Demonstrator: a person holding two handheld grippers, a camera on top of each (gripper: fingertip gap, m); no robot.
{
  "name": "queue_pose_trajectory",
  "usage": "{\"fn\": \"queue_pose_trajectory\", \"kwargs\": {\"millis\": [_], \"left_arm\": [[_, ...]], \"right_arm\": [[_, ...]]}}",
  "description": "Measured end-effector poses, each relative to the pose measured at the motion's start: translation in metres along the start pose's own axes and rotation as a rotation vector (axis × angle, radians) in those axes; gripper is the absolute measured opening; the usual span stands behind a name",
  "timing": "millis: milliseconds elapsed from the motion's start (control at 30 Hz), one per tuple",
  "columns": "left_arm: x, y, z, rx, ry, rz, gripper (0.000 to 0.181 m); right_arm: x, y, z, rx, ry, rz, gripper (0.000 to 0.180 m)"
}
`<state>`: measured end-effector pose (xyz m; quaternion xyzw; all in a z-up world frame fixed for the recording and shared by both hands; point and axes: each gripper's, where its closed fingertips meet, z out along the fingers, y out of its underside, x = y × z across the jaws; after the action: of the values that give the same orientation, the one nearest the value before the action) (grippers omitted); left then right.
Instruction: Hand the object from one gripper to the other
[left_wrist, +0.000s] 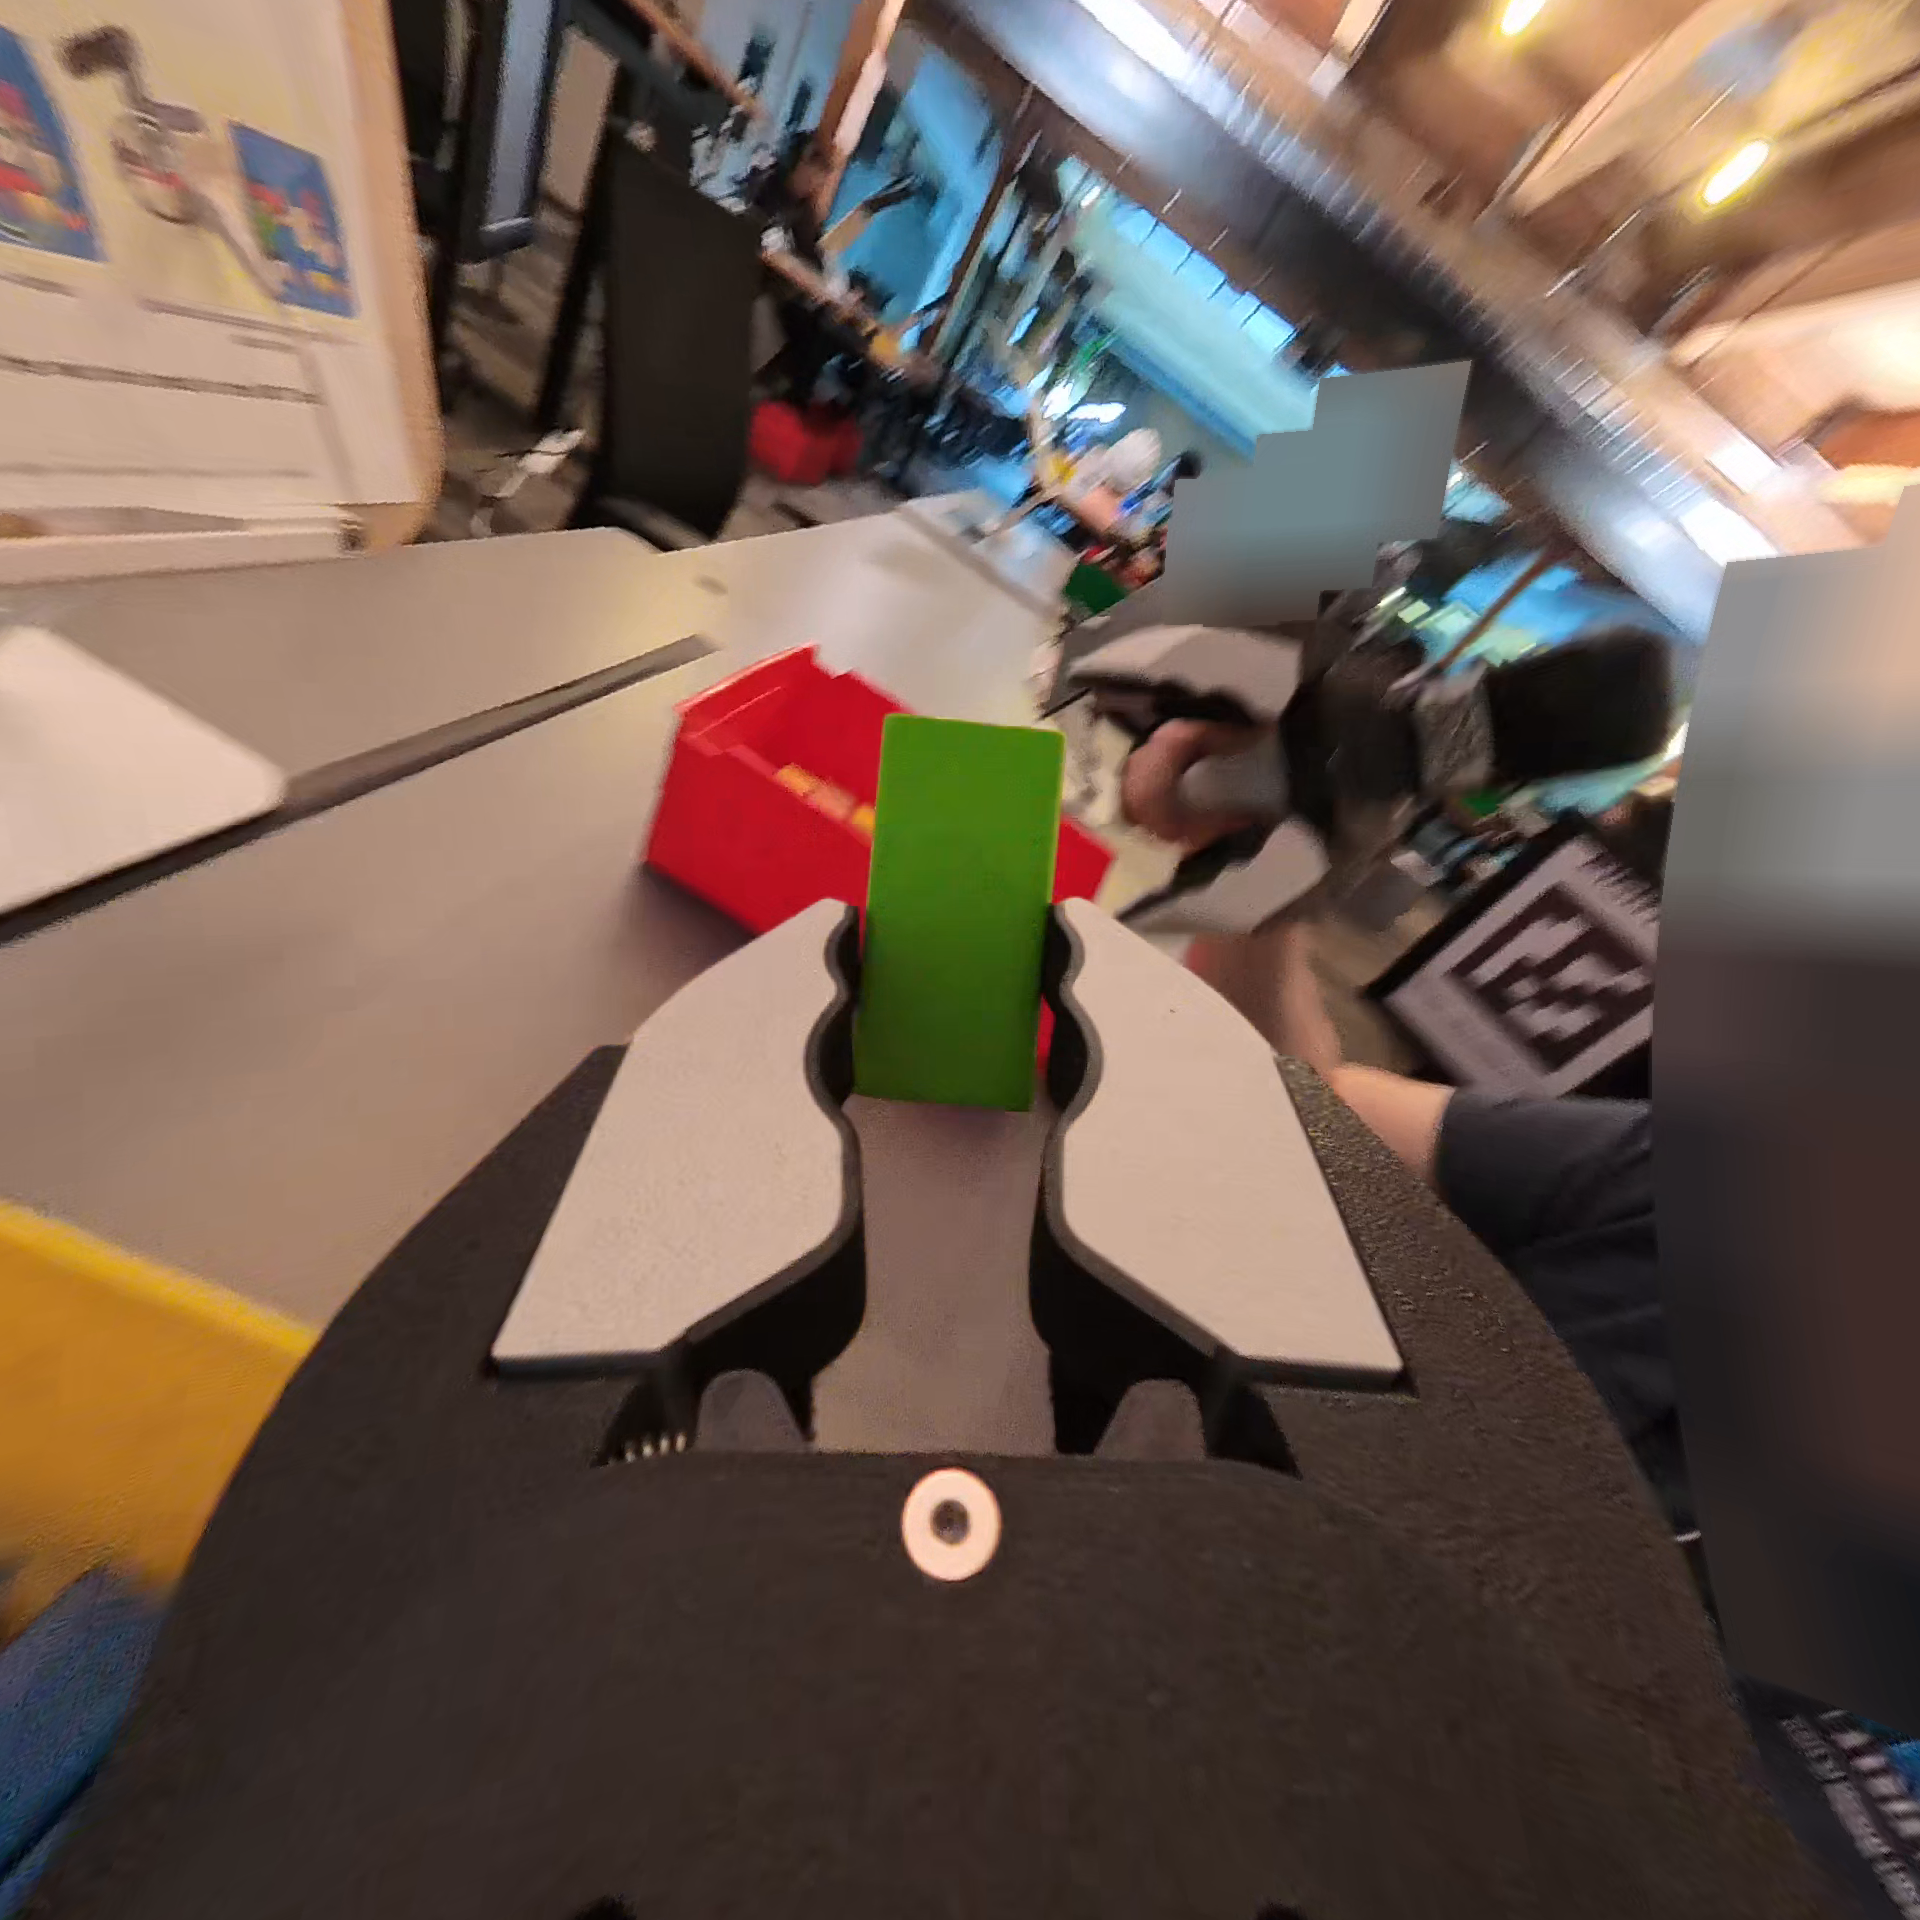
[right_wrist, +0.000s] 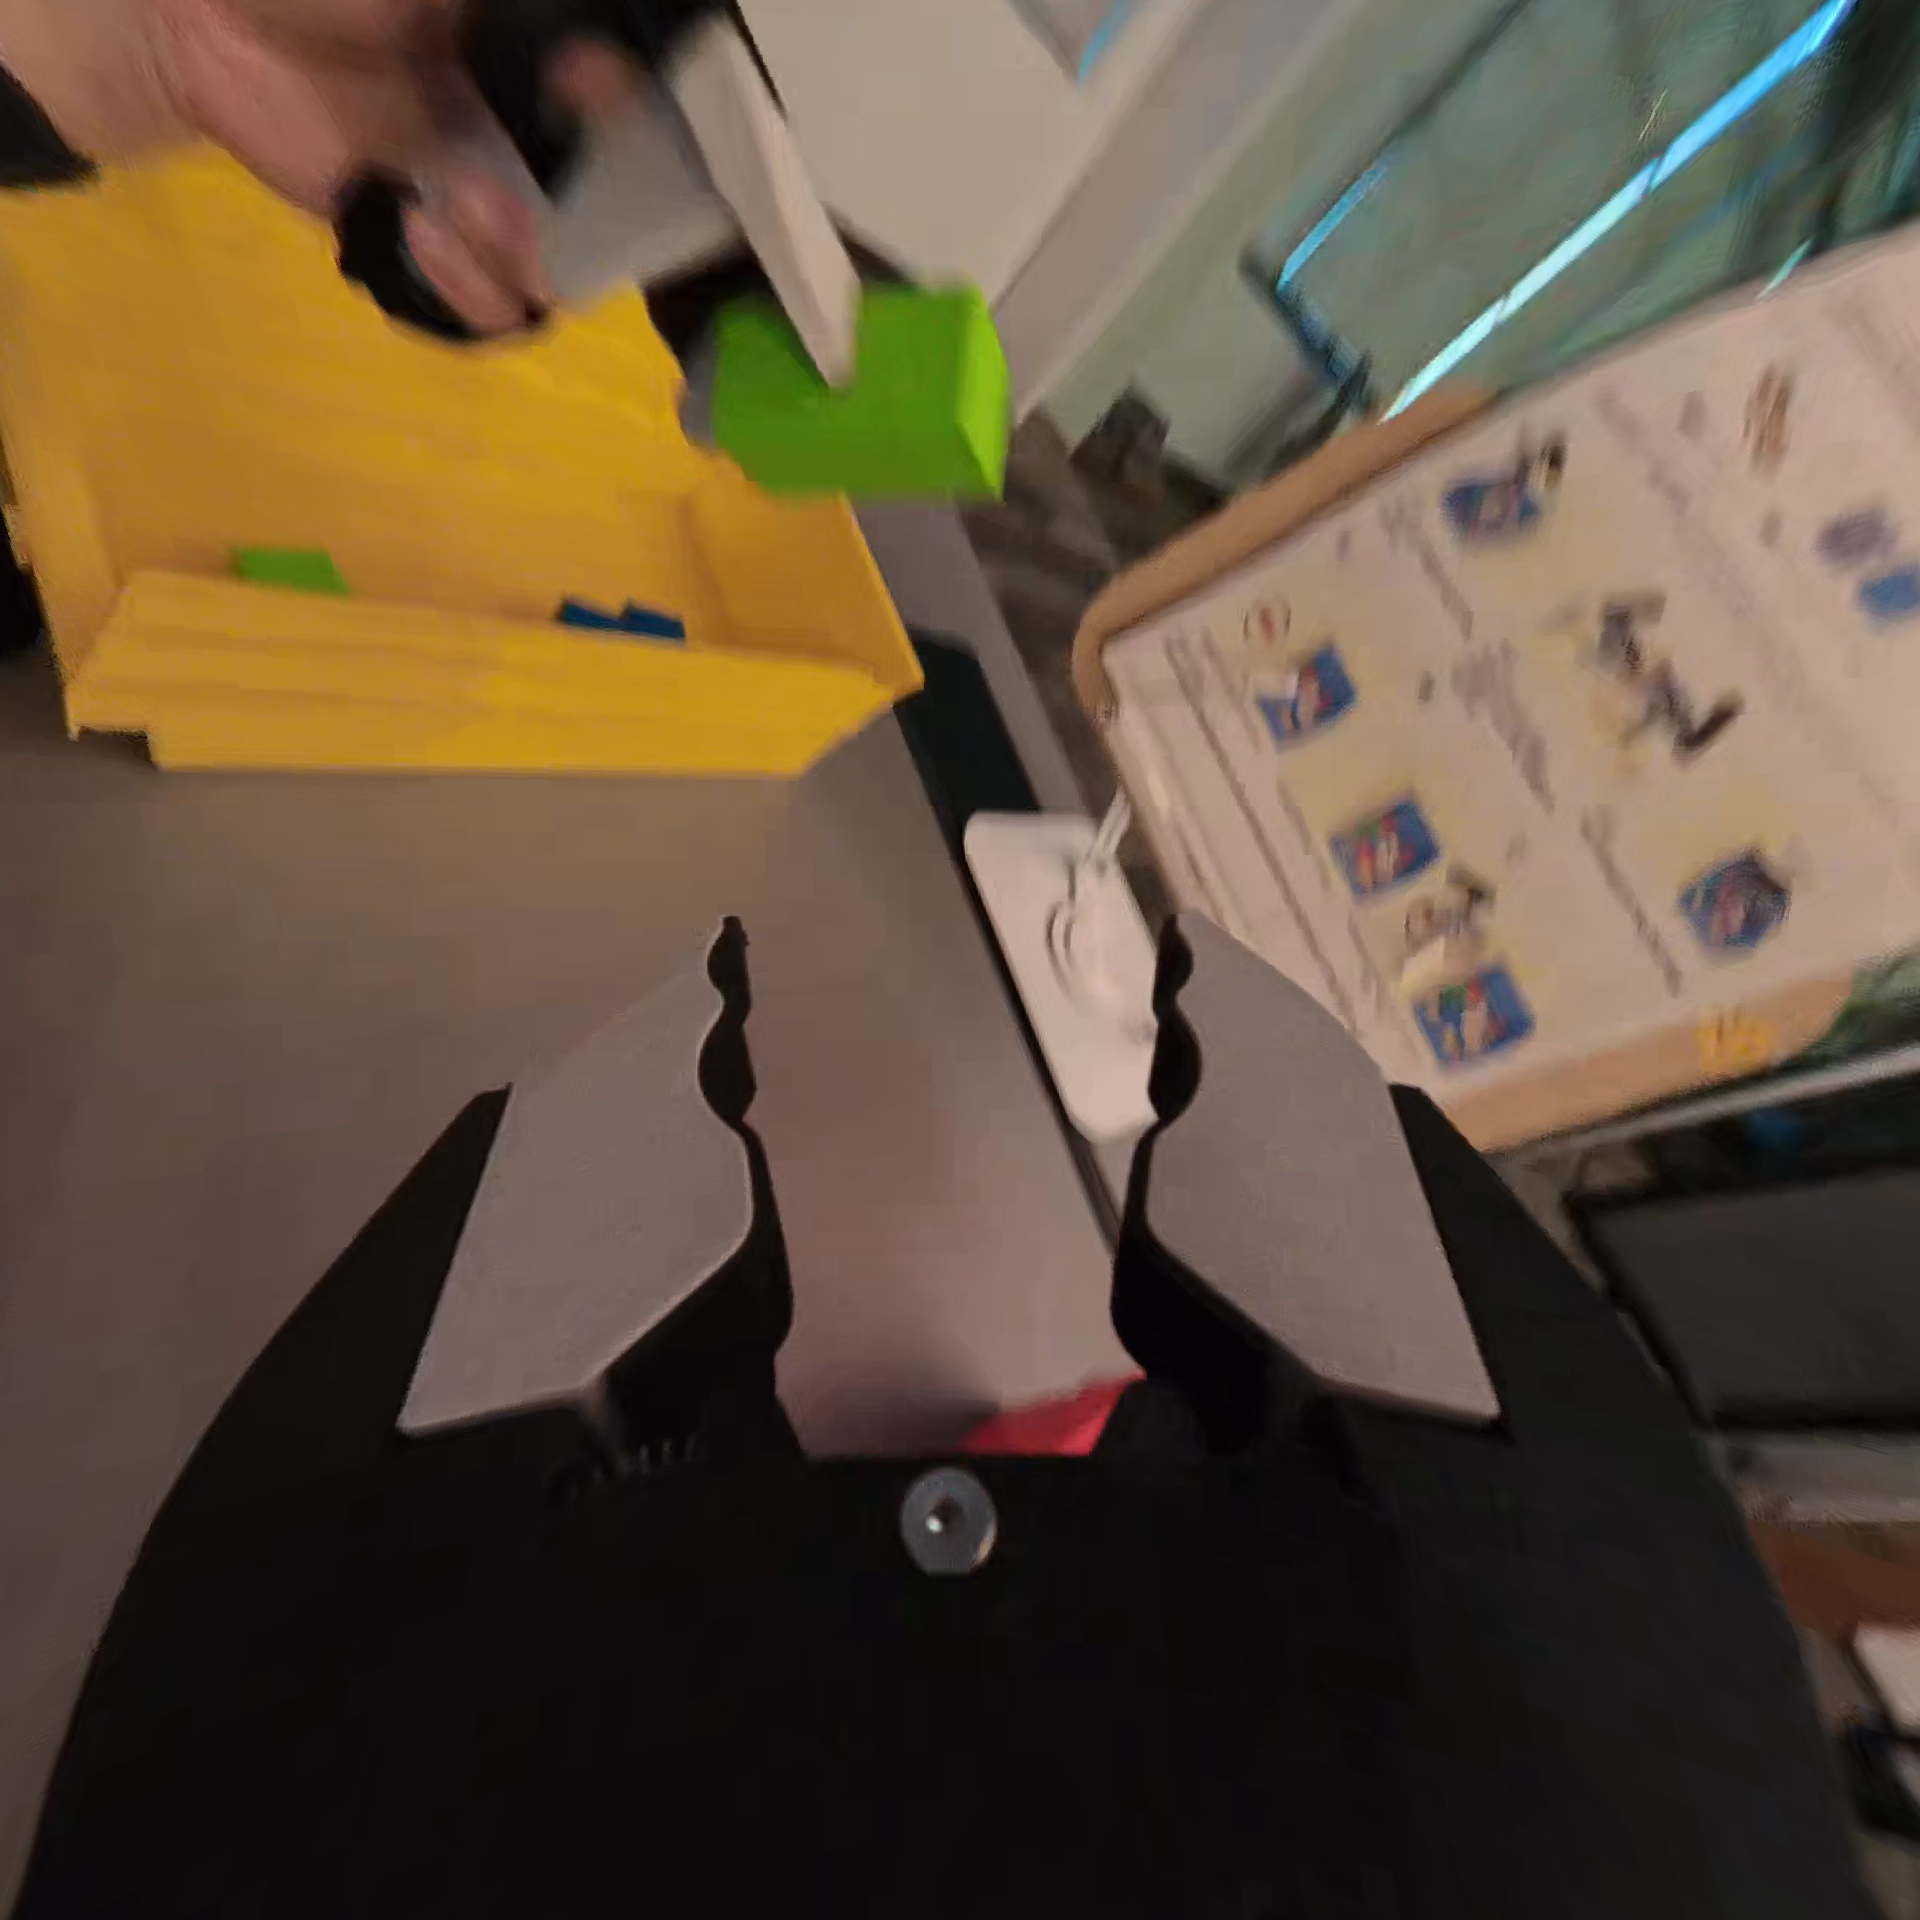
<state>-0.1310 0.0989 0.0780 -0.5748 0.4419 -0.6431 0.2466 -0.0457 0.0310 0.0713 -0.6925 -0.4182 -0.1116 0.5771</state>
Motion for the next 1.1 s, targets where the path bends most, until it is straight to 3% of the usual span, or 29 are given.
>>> {"fn": "queue_pose_trajectory", "kwargs": {"millis": [167,333,667,767,867,1000,1100], "left_arm": [[0.029,0.003,0.04,0.03,0.224,-0.181,0.033],[0.055,0.014,0.067,-0.019,0.338,-0.221,0.033],[0.071,0.012,0.068,-0.025,0.387,-0.186,0.033],[0.066,0.003,0.057,0.0,0.33,-0.146,0.034],[0.056,-0.003,0.039,0.002,0.202,-0.048,0.033],[0.056,-0.013,0.021,0.036,0.147,-0.004,0.029],[0.057,-0.013,0.018,0.031,0.144,-0.011,0.029]], "right_arm": [[-0.014,-0.032,0.029,0.196,0.219,-0.12,0.082],[-0.006,-0.049,0.01,0.348,0.337,-0.108,0.077],[-0.008,-0.05,0.003,0.309,0.239,-0.118,0.068],[0.015,-0.042,-0.014,0.256,0.237,-0.069,0.068],[0.072,0.001,-0.047,0.115,0.283,0.153,0.068],[0.118,0.132,-0.074,-0.252,0.327,0.625,0.068],[0.11,0.23,-0.073,-0.529,0.339,0.89,0.068]]}}
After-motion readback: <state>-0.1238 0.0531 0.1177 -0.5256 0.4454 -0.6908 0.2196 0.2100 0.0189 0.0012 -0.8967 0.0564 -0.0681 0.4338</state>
